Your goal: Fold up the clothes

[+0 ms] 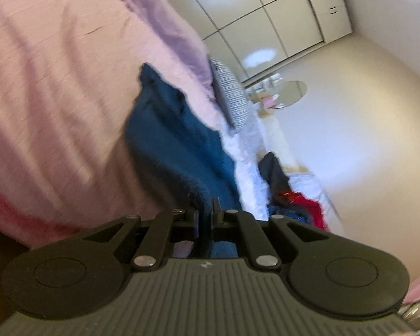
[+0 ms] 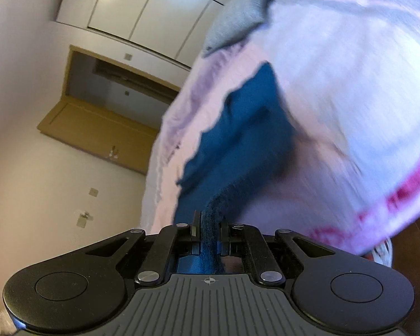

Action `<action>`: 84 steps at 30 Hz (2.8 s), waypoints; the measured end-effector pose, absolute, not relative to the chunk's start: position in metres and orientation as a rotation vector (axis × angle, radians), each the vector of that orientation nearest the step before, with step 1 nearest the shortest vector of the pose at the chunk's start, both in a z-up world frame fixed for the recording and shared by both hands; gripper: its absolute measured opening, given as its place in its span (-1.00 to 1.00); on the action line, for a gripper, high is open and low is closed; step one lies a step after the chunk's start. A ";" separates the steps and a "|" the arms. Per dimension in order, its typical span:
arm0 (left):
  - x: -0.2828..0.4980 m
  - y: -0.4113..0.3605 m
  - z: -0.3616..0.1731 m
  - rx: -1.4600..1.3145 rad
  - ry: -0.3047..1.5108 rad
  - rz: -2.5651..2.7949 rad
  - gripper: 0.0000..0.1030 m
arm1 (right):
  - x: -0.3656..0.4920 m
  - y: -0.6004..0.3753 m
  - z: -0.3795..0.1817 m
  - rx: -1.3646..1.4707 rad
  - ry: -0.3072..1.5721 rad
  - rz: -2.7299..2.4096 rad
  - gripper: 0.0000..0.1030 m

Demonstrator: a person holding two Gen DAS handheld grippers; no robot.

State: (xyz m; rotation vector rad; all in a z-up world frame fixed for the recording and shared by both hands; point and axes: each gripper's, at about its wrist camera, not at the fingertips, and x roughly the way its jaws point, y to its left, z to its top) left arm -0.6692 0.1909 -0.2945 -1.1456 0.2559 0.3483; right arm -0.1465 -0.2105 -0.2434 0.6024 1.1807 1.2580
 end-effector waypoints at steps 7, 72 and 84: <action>-0.574 0.314 -0.297 -1.262 0.251 0.330 -0.89 | -0.047 -0.086 -0.221 0.660 1.199 1.250 -0.87; -0.434 0.432 -0.334 -0.701 0.442 0.670 -0.85 | 0.016 0.075 -0.317 0.052 0.829 0.992 0.00; -0.499 0.266 -0.330 -0.538 0.538 0.597 -0.82 | -0.116 -0.010 -0.332 -0.306 0.719 1.112 0.00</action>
